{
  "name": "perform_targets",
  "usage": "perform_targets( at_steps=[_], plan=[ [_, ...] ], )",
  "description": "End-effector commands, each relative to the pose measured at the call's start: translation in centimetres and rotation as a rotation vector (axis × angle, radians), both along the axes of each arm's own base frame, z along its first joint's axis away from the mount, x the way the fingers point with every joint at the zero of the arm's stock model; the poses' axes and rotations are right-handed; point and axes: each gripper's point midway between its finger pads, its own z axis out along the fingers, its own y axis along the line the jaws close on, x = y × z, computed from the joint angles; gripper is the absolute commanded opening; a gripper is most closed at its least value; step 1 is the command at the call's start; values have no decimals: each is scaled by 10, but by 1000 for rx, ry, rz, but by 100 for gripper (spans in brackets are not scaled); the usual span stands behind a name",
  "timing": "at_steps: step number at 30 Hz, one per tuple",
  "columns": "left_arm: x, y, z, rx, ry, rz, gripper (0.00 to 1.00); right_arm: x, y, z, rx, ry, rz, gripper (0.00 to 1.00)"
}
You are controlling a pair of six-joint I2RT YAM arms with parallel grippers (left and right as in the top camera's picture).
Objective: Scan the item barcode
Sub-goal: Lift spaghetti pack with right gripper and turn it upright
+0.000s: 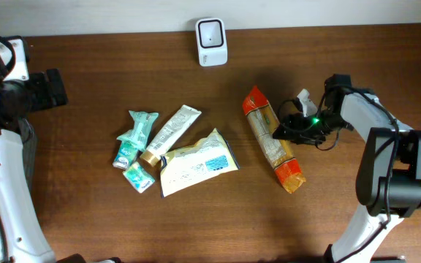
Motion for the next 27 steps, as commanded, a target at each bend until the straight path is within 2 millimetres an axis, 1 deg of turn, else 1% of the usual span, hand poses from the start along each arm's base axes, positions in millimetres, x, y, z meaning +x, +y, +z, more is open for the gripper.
perform_targets(
  at_steps=[1,2,3,5,6,7,8,11,12,14,16,18,19,20,22,25,27],
  plan=[
    [-1,2,4,-1,-11,13,99,12,-3,24,-13,-51,62,80],
    [-1,2,4,-1,-11,13,99,16,-3,39,-14,-71,95,81],
    [-1,2,4,-1,-11,13,99,17,-3,49,-15,-79,119,88],
    [-1,2,4,-1,-11,13,99,14,0,61,-11,-68,145,93],
    [-1,2,4,-1,-11,13,99,8,3,60,-7,-53,161,95],
    [-1,2,4,-1,-11,13,99,1,8,56,-3,-41,193,96],
    [-1,2,4,-1,-11,13,99,-9,19,49,3,-24,238,97],
    [-1,2,4,-1,-11,13,99,-28,28,27,-60,21,304,99],
    [-1,2,4,-1,-11,13,99,-36,30,19,-91,41,330,99],
    [-1,2,4,-1,-11,13,99,-46,28,8,-146,72,364,99],
    [-1,2,4,-1,-11,13,99,-47,20,4,-192,81,367,100],
    [-1,2,4,-1,-11,13,99,-44,18,4,-194,69,360,82],
    [-1,2,4,-1,-11,13,99,-42,18,3,-195,61,357,67],
    [-1,2,4,-1,-11,13,99,-40,18,3,-195,53,357,63],
    [-1,2,4,-1,-11,13,99,-40,21,4,-181,50,356,63],
    [-1,2,4,-1,-11,13,99,-40,31,8,-117,45,346,72],
    [-1,2,4,-1,-11,13,99,-44,35,6,-87,49,342,73]
  ],
)
